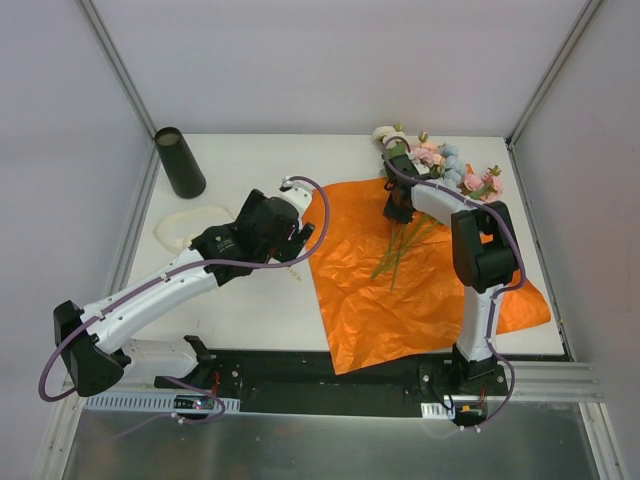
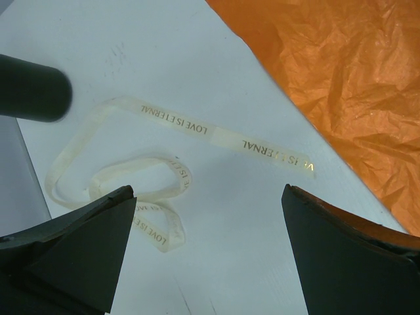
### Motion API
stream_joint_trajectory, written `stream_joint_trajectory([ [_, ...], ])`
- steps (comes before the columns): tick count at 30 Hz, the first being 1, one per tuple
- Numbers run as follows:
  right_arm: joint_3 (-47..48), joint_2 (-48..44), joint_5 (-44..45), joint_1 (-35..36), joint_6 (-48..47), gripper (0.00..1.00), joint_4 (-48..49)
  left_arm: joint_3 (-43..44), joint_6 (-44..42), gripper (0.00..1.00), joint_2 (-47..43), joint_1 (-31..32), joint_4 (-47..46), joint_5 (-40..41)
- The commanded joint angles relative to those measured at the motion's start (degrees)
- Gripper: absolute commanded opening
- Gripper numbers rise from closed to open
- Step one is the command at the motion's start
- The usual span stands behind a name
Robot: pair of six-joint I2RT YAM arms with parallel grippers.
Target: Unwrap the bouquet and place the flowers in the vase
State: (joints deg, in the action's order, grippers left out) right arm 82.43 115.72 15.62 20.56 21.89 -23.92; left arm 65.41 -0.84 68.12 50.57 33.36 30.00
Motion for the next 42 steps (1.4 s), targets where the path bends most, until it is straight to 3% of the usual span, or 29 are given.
stream_joint_trajectory([
  [1, 1.5, -0.6, 0.5, 0.5, -1.3, 0.27, -0.1, 0.7, 0.6, 0.99, 0.0, 0.0, 0.1, 2.7],
  [4, 0.7, -1.6, 0.0, 0.5, -1.4, 0.2, 0.5, 0.3, -0.8, 0.99, -0.4, 0.0, 1.3, -1.3],
  [9, -3.1, -6.2, -3.5, 0.7, -1.3, 0.09, 5.7, 3.0, 3.7, 0.97, 0.4, -0.1, 5.1, -1.1],
  [12, -4.8, -8.9, -6.6, 0.7, -1.8, 0.0, 8.9, 3.7, 7.4, 0.96, 0.3, -0.2, 5.6, -9.2],
  [18, -9.8, -14.7, -9.9, 0.8, -1.9, 0.0, 15.8, 6.3, 15.5, 0.91, 1.8, -1.9, 6.2, -19.9],
  [26, -18.5, -26.3, -18.4, 1.5, -0.4, 0.0, 26.6, 12.5, 24.3, 0.81, 6.8, -13.5, 6.3, -38.1],
  [36, -35.2, -45.3, -30.6, 8.7, 3.2, 0.0, 41.7, 18.7, 26.1, 0.77, 11.7, -13.6, -2.3, -48.0],
  [42, -38.4, -51.6, -32.6, 13.5, 3.9, 0.0, 42.3, 17.6, 30.4, 0.71, 12.0, -13.6, -10.3, -46.5],
])
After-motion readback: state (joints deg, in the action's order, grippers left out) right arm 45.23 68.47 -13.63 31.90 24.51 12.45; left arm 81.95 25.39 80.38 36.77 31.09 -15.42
